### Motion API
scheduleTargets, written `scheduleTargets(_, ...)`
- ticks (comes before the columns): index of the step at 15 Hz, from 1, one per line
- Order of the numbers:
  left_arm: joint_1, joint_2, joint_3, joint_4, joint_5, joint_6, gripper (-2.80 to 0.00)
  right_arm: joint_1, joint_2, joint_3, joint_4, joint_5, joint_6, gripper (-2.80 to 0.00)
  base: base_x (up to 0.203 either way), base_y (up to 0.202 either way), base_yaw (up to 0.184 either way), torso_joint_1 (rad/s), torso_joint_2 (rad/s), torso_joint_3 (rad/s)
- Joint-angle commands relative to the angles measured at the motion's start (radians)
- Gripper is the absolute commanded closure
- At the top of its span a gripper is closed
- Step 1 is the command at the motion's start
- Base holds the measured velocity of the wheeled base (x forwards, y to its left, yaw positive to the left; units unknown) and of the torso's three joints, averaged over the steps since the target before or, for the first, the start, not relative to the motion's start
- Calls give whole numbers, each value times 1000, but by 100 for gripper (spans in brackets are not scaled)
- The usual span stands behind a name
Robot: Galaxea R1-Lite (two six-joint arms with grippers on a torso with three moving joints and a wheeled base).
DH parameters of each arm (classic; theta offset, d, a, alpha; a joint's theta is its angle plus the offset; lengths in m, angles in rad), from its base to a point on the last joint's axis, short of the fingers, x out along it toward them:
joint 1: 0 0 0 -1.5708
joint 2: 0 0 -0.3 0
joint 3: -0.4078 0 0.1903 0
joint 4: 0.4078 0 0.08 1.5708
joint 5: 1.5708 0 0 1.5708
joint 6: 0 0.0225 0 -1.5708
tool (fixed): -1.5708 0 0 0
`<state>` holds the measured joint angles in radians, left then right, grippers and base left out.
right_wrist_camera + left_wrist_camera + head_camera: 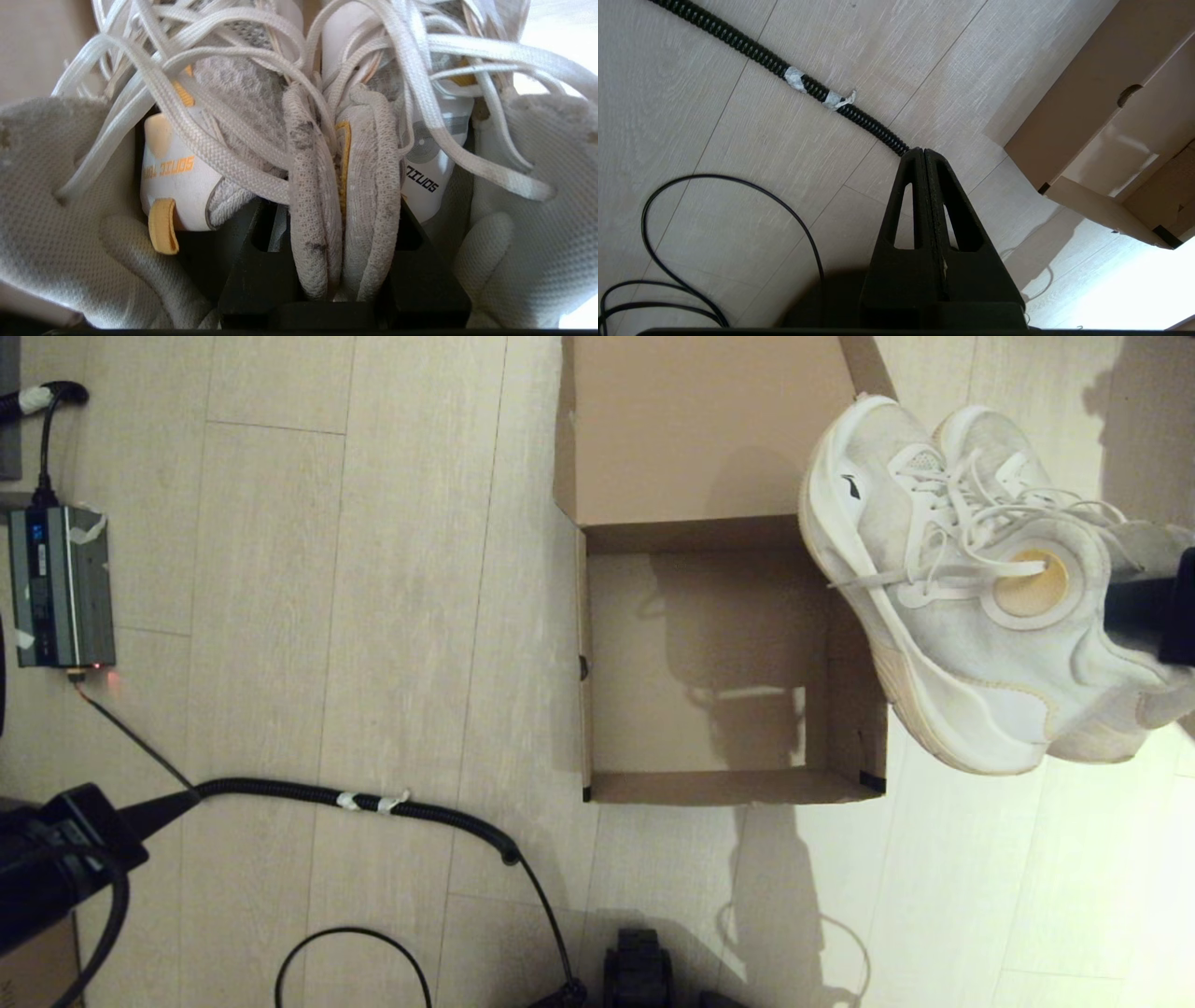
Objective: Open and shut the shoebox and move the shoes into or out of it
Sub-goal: Put the shoes into the shoe box
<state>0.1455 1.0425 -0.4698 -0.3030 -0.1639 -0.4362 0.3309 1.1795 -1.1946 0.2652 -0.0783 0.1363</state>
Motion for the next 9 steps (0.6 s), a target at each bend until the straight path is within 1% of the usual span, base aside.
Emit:
scheduleTargets(1, 0, 13, 2, -1, 0, -1, 0, 55, 16, 14, 3, 2, 17, 0, 0, 0, 0, 0, 0, 0)
scheduleTargets(3, -1, 25, -7, -2, 0, 0, 0, 113, 45, 58, 0, 3, 48, 0, 0, 0, 0, 0, 0, 0)
scheduleTargets(5, -1, 29, -12, -1, 1, 5, 0, 147, 63, 120, -29, 4, 53, 0, 0, 0, 0, 0, 0, 0)
scheduleTargets(6, -1, 40, -12, -2, 2, 5, 0, 154, 71, 162, -66, 4, 50, 0, 0, 0, 0, 0, 0, 0)
scheduleTargets(9, -4, 47, -19, -4, 3, 5, 0, 158, 145, 267, -256, 3, 49, 0, 0, 0, 0, 0, 0, 0)
